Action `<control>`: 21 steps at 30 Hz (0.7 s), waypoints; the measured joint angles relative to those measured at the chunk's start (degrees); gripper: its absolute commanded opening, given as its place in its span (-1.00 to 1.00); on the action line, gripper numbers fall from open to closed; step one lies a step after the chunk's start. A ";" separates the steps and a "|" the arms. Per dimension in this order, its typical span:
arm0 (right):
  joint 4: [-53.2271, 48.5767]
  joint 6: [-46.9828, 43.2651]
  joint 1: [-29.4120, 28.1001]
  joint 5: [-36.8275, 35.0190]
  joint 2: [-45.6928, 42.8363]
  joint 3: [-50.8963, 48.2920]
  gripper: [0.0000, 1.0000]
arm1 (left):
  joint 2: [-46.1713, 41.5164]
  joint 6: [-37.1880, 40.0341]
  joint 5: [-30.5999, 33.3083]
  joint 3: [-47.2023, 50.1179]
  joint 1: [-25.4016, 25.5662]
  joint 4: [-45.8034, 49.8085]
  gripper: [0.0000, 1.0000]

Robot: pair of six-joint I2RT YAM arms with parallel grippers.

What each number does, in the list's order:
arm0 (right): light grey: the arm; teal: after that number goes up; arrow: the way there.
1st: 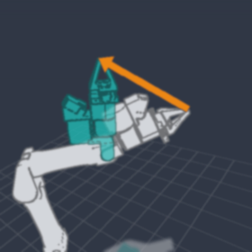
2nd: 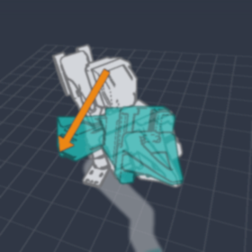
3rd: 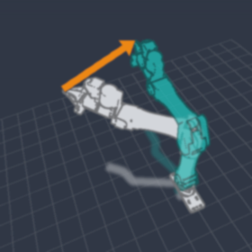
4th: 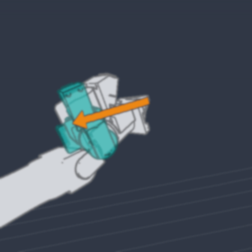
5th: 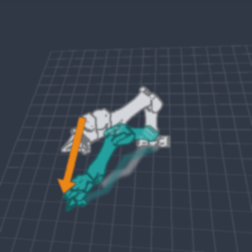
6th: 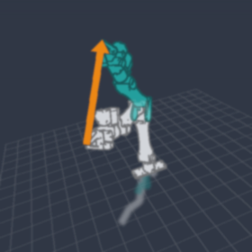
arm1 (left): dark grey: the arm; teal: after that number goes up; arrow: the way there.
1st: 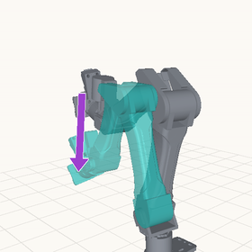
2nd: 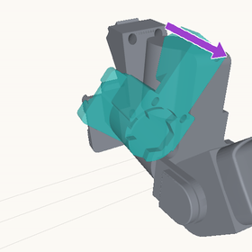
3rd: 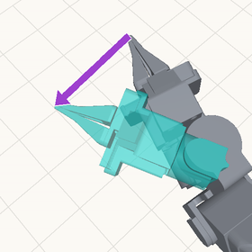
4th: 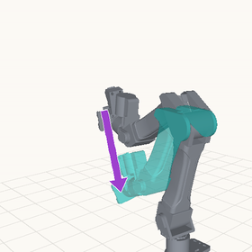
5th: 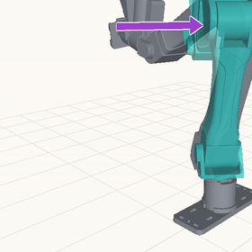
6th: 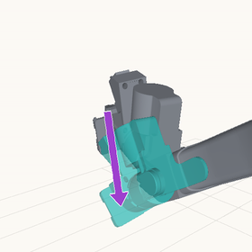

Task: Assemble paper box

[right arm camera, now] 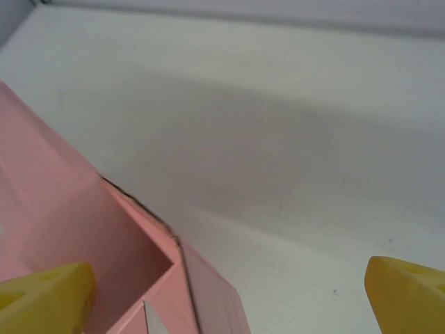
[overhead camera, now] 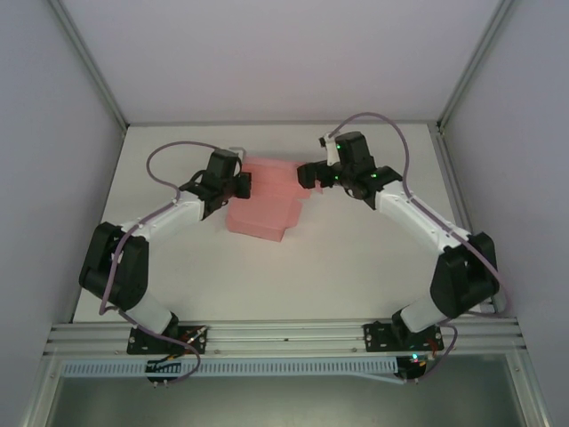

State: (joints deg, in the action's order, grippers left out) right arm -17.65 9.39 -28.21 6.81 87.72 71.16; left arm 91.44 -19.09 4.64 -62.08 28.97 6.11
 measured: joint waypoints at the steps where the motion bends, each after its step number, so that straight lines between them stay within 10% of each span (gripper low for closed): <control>1: 0.07 0.02 -0.09 0.55 1.07 0.00 1.00 | 0.00 -0.07 -0.44 -0.04 0.00 -0.02 -1.00; 13: 30.23 10.14 -1.05 1.27 2.38 -11.43 0.99 | 0.55 -3.52 -5.77 -0.11 -0.11 -2.54 -1.00; 21: 25.46 11.78 -1.53 -4.11 -6.38 -15.47 1.00 | 0.46 -3.96 -5.09 -0.11 -0.09 -2.62 -1.00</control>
State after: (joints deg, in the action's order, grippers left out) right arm 7.81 21.17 -29.74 2.70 81.34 55.68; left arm 91.90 -23.05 -0.45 -62.19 28.88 3.49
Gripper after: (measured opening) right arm 0.997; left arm 0.043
